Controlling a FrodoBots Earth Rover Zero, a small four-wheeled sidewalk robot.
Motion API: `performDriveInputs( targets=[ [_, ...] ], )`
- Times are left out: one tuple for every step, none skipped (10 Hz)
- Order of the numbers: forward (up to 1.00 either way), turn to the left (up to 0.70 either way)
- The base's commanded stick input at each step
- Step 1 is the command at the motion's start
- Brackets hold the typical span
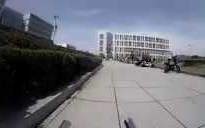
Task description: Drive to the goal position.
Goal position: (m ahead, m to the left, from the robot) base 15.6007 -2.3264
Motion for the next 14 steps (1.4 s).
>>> performDriveInputs(
  targets=[
    [0.70,0.00],
    [0.70,0.00],
    [0.70,0.00],
    [0.70,0.00],
    [0.70,0.00],
    [0.70,0.00],
    [0.70,0.00],
    [0.70,0.00],
    [0.70,0.00],
    [0.70,0.00],
    [0.70,-0.10],
    [0.70,-0.35],
    [0.70,-0.35],
    [0.70,-0.35]
  ],
)
